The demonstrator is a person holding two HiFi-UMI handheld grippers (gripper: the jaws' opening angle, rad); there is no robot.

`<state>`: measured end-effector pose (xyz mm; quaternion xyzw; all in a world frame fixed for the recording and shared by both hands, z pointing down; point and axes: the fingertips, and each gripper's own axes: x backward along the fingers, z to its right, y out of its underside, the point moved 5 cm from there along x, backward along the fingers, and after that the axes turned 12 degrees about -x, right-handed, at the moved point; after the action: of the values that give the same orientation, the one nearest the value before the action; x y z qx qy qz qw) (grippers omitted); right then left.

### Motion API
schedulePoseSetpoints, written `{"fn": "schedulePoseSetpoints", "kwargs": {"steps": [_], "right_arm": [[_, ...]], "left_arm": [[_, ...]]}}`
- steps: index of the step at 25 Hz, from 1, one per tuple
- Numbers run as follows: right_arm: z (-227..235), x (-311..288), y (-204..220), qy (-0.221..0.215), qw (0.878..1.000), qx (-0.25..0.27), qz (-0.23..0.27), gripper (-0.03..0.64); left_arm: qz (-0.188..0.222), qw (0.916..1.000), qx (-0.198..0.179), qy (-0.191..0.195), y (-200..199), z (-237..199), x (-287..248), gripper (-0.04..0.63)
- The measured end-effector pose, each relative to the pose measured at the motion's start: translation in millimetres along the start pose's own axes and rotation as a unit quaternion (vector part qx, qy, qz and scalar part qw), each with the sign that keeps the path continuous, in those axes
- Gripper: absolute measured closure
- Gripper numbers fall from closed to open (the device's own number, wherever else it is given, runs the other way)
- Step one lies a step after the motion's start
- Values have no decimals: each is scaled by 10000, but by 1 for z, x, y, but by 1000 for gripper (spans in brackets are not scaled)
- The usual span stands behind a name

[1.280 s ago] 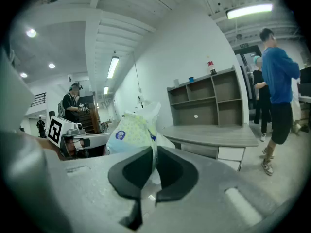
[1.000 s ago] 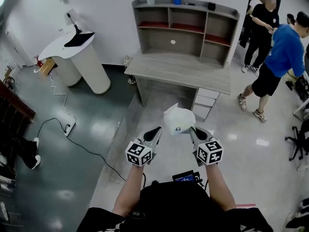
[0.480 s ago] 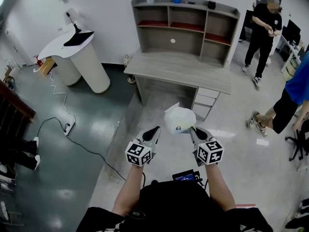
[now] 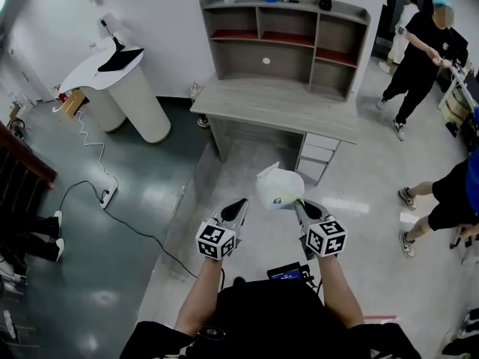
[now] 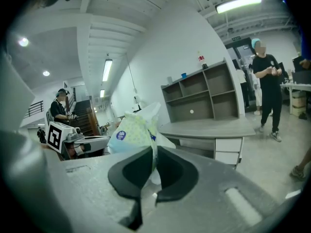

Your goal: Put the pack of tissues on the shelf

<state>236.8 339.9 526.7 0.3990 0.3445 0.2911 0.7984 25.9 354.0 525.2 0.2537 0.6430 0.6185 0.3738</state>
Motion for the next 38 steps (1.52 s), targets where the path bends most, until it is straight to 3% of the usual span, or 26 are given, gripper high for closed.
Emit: {"fn": "schedulePoseSetpoints", "kwargs": {"steps": [22,31,38], "right_arm": [[74,32,0,-271,9994,-170,-158,610],[79,27,8,-302,9988,-305,-223,609],[93,21,0,-78,9996,-237,-150,609]], "left_arm": [[-37,9994,307,-179,2,64,-40,594],[-157,9988,428,-202,13,61,-41,594],[-75,9990,440,-44,20,50,-62,594]]}}
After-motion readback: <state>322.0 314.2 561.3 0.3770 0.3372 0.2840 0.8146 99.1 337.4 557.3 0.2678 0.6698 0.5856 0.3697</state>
